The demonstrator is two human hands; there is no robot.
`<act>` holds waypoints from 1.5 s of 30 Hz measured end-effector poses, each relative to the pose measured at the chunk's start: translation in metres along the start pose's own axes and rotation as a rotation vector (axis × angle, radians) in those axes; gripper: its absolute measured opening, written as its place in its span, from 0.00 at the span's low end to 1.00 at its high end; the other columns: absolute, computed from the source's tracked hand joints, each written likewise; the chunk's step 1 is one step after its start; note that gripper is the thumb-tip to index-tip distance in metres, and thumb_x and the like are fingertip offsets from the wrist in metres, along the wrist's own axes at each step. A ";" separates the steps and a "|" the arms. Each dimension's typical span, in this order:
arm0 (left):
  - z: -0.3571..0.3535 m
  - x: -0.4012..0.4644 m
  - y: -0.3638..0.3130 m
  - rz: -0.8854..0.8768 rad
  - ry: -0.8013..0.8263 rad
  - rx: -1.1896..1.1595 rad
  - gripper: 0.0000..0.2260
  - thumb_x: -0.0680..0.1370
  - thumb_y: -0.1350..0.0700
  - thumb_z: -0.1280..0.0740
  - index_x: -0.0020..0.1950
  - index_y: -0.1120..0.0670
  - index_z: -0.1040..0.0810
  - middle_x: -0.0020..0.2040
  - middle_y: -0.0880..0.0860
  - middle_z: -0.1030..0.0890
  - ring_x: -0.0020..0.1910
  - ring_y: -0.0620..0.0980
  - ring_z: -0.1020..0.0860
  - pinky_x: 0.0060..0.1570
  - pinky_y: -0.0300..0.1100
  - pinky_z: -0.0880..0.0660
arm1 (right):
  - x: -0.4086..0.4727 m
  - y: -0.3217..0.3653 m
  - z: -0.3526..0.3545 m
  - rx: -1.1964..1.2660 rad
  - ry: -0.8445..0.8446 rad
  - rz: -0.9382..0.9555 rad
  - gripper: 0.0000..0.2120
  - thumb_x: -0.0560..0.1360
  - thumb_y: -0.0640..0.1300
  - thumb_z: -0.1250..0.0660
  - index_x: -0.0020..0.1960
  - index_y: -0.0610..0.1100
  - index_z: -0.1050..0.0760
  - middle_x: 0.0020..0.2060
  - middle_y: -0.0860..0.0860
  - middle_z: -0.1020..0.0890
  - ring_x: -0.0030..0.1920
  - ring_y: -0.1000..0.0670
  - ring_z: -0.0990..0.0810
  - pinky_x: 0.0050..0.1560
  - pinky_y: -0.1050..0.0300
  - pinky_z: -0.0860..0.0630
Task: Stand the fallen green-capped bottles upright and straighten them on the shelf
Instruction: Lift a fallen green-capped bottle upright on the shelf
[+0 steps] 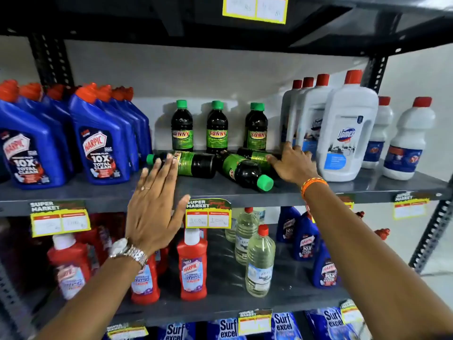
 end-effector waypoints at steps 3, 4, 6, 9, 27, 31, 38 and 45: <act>-0.008 -0.013 0.012 0.072 0.005 0.014 0.30 0.82 0.44 0.46 0.82 0.57 0.40 0.82 0.55 0.37 0.80 0.55 0.35 0.81 0.52 0.44 | 0.008 -0.010 -0.010 -0.009 0.046 0.004 0.36 0.80 0.64 0.44 0.74 0.36 0.37 0.72 0.32 0.30 0.73 0.31 0.34 0.73 0.37 0.38; -0.015 -0.020 0.015 0.088 0.017 0.030 0.30 0.82 0.45 0.46 0.81 0.57 0.37 0.81 0.55 0.35 0.78 0.56 0.33 0.80 0.53 0.43 | 0.007 -0.013 -0.011 0.013 0.056 -0.002 0.35 0.80 0.64 0.43 0.72 0.35 0.36 0.70 0.32 0.28 0.72 0.31 0.32 0.72 0.39 0.38; -0.021 -0.023 0.019 0.069 0.020 0.048 0.28 0.82 0.45 0.45 0.78 0.57 0.32 0.77 0.56 0.28 0.73 0.58 0.28 0.78 0.53 0.40 | 0.009 -0.013 -0.013 0.055 0.062 0.010 0.36 0.79 0.66 0.41 0.69 0.35 0.31 0.67 0.32 0.24 0.69 0.32 0.28 0.69 0.40 0.33; -0.023 -0.024 0.021 0.042 -0.023 0.107 0.25 0.82 0.45 0.46 0.74 0.56 0.27 0.70 0.56 0.22 0.67 0.57 0.25 0.73 0.54 0.37 | 0.009 -0.016 -0.006 0.165 0.048 0.001 0.35 0.71 0.70 0.33 0.54 0.37 0.23 0.51 0.37 0.17 0.56 0.35 0.19 0.55 0.45 0.22; -0.033 -0.024 0.029 0.050 -0.143 0.133 0.22 0.82 0.45 0.47 0.69 0.54 0.25 0.66 0.54 0.20 0.66 0.55 0.26 0.73 0.53 0.39 | 0.044 -0.023 0.055 1.060 -0.337 0.018 0.27 0.45 0.47 0.16 0.44 0.46 0.15 0.39 0.50 0.12 0.38 0.50 0.13 0.44 0.48 0.14; -0.035 -0.024 0.031 0.050 -0.160 0.129 0.22 0.82 0.46 0.46 0.69 0.53 0.25 0.66 0.53 0.20 0.66 0.55 0.26 0.73 0.52 0.39 | 0.059 0.001 0.052 0.979 -0.229 0.125 0.25 0.47 0.45 0.16 0.44 0.48 0.15 0.42 0.48 0.11 0.45 0.47 0.11 0.48 0.45 0.14; -0.038 -0.026 0.033 0.047 -0.185 0.128 0.22 0.82 0.45 0.47 0.69 0.54 0.25 0.65 0.54 0.20 0.65 0.55 0.26 0.73 0.52 0.39 | 0.050 0.004 0.031 1.060 -0.151 0.183 0.43 0.53 0.46 0.15 0.66 0.41 0.24 0.56 0.46 0.15 0.55 0.49 0.14 0.58 0.50 0.18; -0.035 -0.025 0.030 0.060 -0.219 0.119 0.21 0.82 0.46 0.46 0.67 0.54 0.23 0.64 0.54 0.20 0.64 0.55 0.26 0.72 0.52 0.39 | 0.030 -0.018 -0.049 1.050 0.125 0.021 0.40 0.66 0.29 0.22 0.73 0.34 0.37 0.54 0.45 0.18 0.59 0.48 0.16 0.59 0.56 0.21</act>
Point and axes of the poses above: each hand's wrist, its own x-axis towards the middle knuckle, its own z-axis out of the back of the hand, y = z × x, the point moved 10 cm from there along x, towards the middle knuckle
